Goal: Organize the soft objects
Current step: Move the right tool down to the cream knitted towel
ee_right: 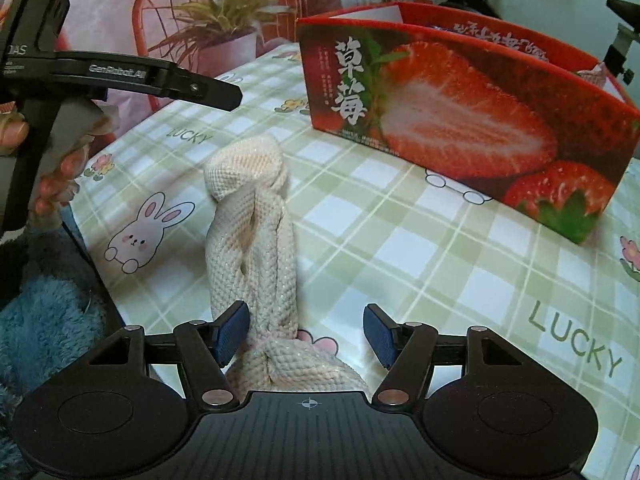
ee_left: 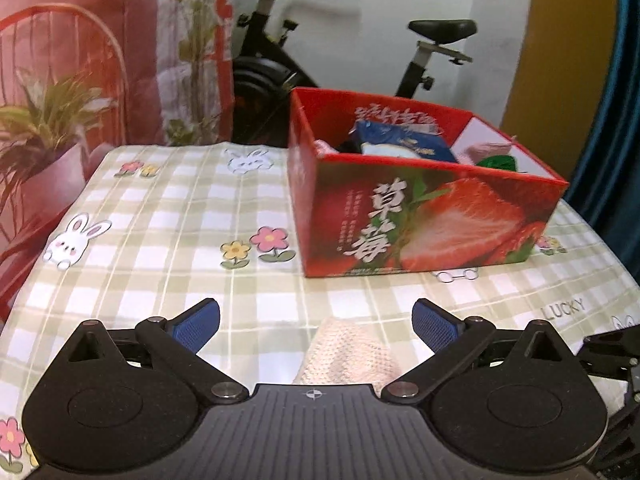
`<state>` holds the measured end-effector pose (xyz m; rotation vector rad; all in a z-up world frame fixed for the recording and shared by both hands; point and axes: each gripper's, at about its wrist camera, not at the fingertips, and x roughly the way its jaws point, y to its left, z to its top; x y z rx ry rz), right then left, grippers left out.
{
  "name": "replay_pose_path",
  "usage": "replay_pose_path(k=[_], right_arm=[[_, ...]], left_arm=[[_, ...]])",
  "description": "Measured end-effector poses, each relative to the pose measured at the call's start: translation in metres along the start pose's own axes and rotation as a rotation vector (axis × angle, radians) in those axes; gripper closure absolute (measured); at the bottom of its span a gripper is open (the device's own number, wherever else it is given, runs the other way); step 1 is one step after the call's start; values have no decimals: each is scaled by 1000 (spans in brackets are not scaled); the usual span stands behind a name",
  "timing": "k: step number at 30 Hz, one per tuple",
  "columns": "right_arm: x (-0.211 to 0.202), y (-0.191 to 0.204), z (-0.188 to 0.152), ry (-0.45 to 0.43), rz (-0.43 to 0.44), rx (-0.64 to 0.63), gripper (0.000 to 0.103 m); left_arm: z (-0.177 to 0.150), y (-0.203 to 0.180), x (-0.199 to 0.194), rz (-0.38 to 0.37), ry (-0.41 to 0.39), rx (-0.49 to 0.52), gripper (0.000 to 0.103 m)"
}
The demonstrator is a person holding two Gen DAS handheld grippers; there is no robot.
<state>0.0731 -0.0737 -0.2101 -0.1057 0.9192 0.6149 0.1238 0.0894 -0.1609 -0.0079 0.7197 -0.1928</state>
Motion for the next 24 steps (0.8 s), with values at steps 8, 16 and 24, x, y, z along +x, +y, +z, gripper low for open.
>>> replay_pose_path(k=[8, 16, 24], right_arm=[[-5, 7, -3, 25, 33, -38, 43], [0, 7, -4, 53, 18, -71, 52], [1, -16, 8, 39, -81, -126, 58]], left_arm=[[-5, 3, -1, 30, 2, -13, 0], [-7, -1, -3, 41, -18, 1, 0], [-9, -5, 3, 0, -6, 13, 0]])
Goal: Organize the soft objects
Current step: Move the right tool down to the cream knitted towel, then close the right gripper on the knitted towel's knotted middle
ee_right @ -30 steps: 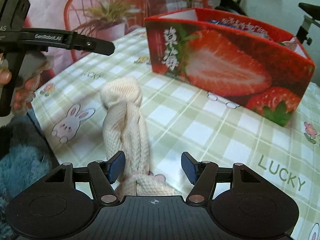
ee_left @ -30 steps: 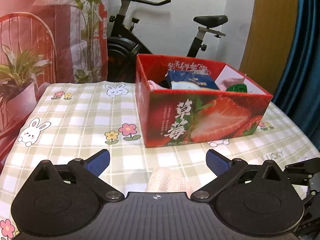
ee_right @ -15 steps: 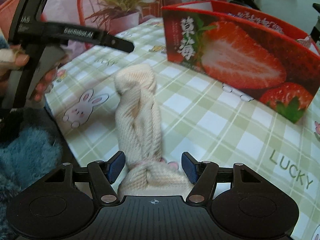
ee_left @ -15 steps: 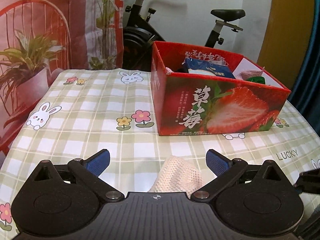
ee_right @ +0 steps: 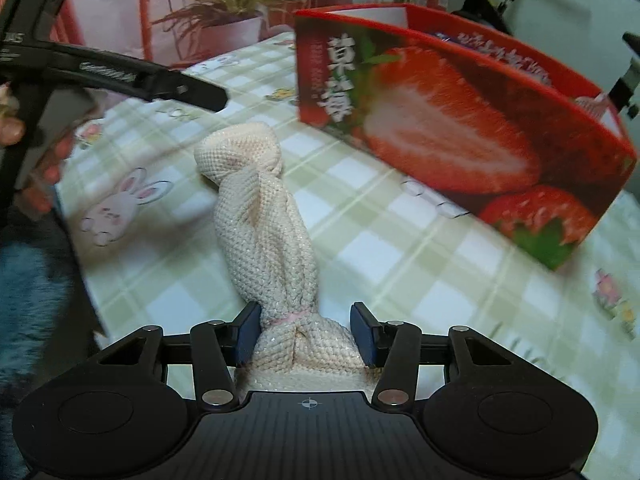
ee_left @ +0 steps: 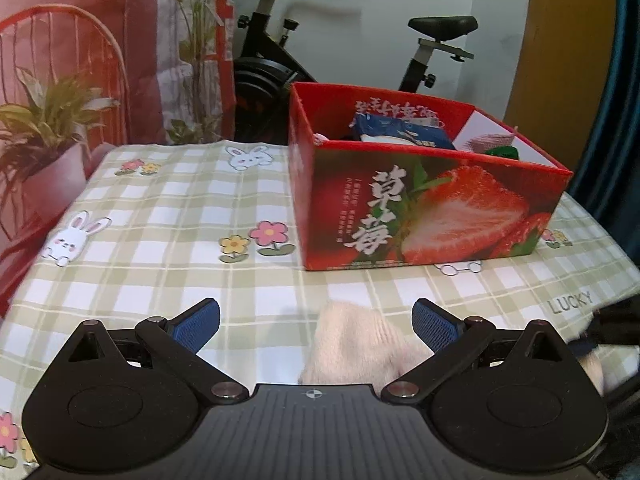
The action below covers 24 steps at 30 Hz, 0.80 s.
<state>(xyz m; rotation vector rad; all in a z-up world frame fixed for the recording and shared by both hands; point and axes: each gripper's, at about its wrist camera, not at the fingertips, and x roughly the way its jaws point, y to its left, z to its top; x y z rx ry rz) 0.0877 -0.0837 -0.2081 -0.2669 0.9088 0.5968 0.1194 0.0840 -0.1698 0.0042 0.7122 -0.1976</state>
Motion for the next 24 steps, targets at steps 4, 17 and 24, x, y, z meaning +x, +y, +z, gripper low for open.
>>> replay_pose_path(k=[4, 17, 24], right_arm=[[3, -13, 6, 2, -81, -46, 58], [11, -37, 12, 15, -136, -101, 56], [9, -41, 12, 13, -149, -114, 55]], left_arm=[[0, -1, 8, -26, 19, -13, 0], [21, -14, 45, -54, 31, -3, 0], [29, -23, 79, -11, 67, 16, 0]])
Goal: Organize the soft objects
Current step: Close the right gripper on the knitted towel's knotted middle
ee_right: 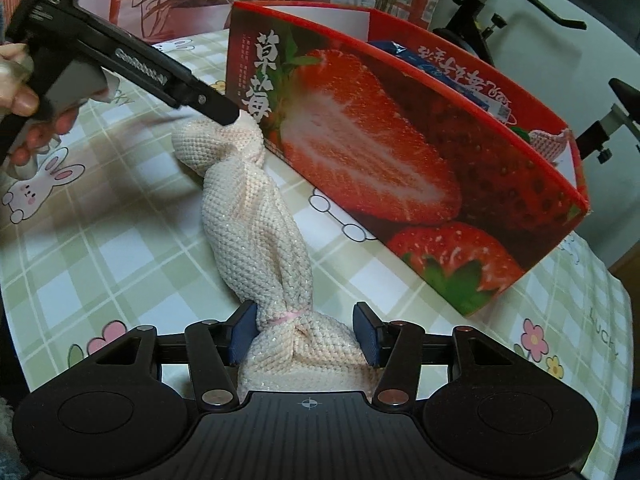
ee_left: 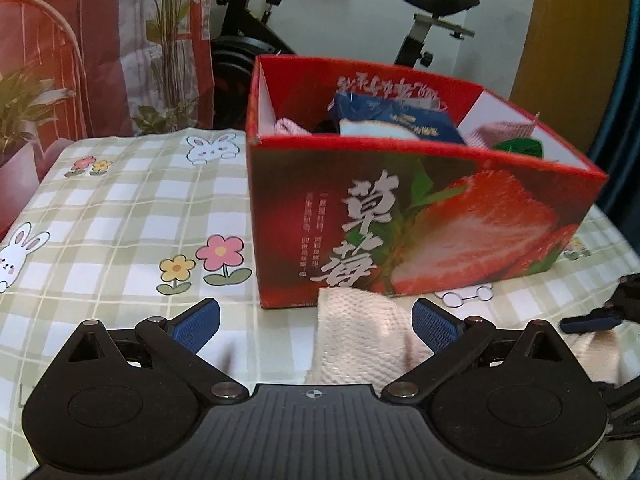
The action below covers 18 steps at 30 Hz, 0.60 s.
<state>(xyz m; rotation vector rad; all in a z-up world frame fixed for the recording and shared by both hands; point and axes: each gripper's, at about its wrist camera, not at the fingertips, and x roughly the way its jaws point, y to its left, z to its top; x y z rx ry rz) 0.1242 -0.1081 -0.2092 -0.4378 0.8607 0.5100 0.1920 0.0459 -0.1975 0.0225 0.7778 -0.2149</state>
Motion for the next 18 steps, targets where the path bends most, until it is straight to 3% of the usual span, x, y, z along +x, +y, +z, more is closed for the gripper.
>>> replay_pose_path(k=[14, 18], right_arm=[[-6, -30, -9, -15, -76, 49, 51], [-7, -33, -12, -32, -79, 92, 51]], left_arm=[[-24, -21, 2, 62, 62, 176, 0], [-35, -21, -2, 67, 81, 171, 0]])
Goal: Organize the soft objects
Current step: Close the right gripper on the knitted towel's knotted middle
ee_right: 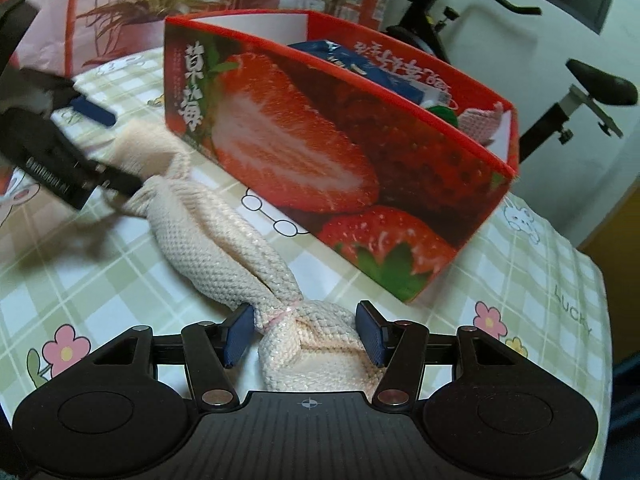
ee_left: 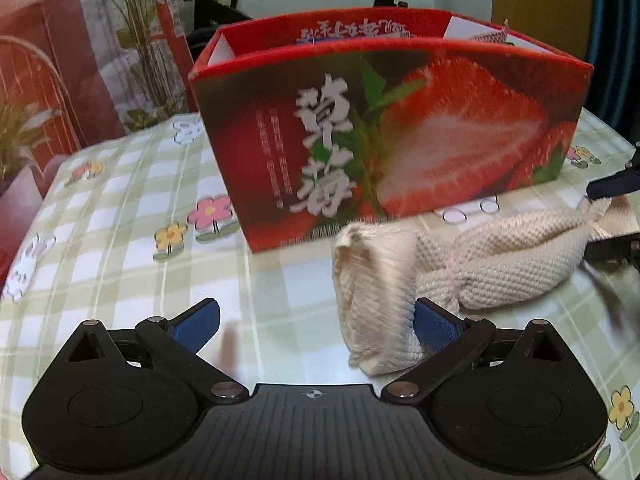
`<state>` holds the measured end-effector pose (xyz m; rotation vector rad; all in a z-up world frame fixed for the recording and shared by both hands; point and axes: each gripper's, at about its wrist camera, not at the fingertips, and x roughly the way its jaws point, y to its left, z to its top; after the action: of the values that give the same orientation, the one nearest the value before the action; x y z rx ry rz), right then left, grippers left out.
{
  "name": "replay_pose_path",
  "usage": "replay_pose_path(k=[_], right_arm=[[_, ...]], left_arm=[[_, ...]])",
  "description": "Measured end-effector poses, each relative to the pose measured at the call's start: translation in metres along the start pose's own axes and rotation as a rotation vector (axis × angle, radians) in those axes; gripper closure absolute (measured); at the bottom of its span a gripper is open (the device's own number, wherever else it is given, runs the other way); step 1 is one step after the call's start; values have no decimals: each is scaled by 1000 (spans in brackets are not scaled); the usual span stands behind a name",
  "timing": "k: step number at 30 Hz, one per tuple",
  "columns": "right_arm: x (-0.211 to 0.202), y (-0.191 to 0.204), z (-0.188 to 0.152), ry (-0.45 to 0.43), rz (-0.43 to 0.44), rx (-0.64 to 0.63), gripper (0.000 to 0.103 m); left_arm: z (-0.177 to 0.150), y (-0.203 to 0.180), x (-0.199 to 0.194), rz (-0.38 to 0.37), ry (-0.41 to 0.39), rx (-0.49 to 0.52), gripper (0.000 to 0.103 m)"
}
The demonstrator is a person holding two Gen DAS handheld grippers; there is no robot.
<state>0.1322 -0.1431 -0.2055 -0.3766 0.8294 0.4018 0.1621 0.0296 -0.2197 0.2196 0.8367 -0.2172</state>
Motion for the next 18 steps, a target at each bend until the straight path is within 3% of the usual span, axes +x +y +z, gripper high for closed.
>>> replay_pose_path(k=[8, 18], right_arm=[[-8, -2, -7, -37, 9, 71, 51], [-33, -32, -31, -118, 13, 351, 51]], left_arm=[[-8, 9, -4, -27, 27, -79, 0], [12, 19, -26, -150, -65, -172, 6]])
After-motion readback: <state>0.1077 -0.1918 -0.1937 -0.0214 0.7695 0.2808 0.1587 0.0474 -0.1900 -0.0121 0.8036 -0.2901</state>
